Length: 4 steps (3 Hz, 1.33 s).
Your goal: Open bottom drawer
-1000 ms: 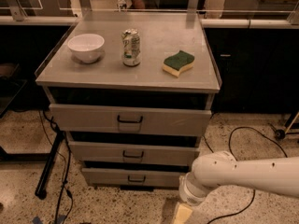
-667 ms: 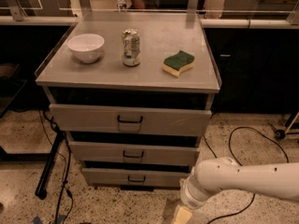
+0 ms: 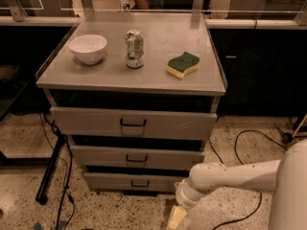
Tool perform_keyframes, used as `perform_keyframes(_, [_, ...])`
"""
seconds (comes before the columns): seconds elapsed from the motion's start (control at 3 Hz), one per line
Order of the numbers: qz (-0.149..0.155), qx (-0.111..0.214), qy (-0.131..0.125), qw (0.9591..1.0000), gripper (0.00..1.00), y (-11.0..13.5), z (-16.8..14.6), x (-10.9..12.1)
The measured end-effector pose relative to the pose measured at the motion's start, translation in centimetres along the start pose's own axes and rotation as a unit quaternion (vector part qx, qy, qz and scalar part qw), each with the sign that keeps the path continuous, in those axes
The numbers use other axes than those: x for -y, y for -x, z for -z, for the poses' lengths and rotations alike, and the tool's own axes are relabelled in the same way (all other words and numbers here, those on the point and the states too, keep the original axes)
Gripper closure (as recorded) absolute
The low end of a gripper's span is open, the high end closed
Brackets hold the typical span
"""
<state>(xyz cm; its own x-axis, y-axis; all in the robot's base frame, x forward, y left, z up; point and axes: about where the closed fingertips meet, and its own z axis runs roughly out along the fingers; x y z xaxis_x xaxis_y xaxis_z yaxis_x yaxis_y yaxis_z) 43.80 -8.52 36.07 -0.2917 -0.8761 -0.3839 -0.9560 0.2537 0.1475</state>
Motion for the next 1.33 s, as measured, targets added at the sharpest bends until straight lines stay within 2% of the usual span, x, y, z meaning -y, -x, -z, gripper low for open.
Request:
perform_keyframes(0.33, [0.002, 0.002, 0.000, 1.0000, 0.00, 0.0, -0.6, 0.4])
perform_keyframes(0.67, [-0.013, -0.003, -0.003, 0.9999, 0.00, -0.9, -2.9, -0.2])
perform_keyframes(1.0, [-0.024, 0.008, -0.041, 0.9989, 0.00, -1.4, -6.4, 4.4])
perform_keyframes(1.33, [-0.024, 0.008, -0.041, 0.9988, 0.00, -1.4, -6.4, 4.4])
